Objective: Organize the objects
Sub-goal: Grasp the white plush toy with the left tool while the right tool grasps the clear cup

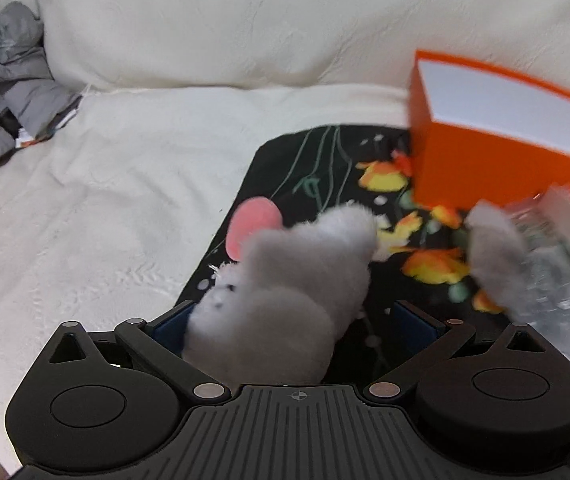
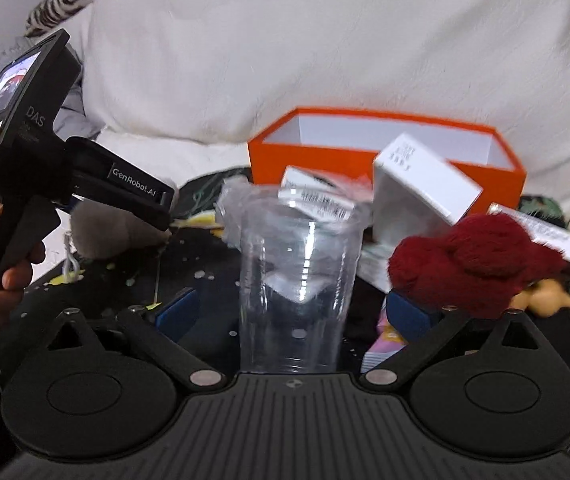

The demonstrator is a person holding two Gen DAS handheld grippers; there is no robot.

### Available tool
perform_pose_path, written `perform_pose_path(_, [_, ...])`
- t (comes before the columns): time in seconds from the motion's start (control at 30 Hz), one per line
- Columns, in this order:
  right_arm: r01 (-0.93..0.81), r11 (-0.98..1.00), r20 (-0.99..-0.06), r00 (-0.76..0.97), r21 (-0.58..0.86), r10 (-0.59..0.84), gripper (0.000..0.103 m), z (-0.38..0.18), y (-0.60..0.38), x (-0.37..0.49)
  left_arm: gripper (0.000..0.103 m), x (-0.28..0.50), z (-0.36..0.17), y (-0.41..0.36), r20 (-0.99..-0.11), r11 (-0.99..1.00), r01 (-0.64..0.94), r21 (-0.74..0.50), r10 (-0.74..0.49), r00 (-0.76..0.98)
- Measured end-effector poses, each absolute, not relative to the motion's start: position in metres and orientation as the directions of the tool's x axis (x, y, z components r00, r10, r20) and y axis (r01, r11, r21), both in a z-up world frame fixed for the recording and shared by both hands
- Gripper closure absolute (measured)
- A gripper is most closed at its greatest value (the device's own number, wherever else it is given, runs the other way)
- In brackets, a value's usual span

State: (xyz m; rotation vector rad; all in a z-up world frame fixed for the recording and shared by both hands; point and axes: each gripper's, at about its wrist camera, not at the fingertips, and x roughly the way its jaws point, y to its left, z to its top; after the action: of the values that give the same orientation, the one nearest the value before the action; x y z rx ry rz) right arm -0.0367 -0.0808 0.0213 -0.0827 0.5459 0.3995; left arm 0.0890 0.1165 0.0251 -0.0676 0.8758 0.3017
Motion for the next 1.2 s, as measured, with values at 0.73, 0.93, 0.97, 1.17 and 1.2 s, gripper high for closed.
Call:
perform_pose_path(0.73, [-0.396,0.904,-0.543,0.73,0.158,0.415,0.044,0.034,-0.099,-0.04,0.0,0.06,0.049,0.115,-0.627,0.964,-0.265,0.036,0.228,0.745])
perform_pose_path(0.93, [-0.433,0.881,-0.497,0.732,0.189,0.466,0.044,0.044,-0.107,-0.05,0.0,0.035,0.066,0.105,-0.513,0.965,-0.263,0.016,0.234,0.826])
perform_pose_path(0.97, [-0.439,0.879,-0.489,0.733,0.19,0.472,0.044,0.045,-0.107,-0.052,0.0,0.033,0.068,0.103,-0.495,0.965,-0.262,0.018,0.237,0.836])
perform_pose_path(1.17, [-0.447,0.87,-0.451,0.745,0.209,0.491,0.044,0.053,-0.114,-0.055,0.0,0.026,0.078,0.089,-0.423,0.969,-0.245,0.023,0.231,0.876])
perform_pose_path(1.2, [-0.446,0.869,-0.444,0.748,0.212,0.492,0.044,0.054,-0.116,-0.055,0.0,0.025,0.08,0.087,-0.41,0.969,-0.244,0.025,0.233,0.882])
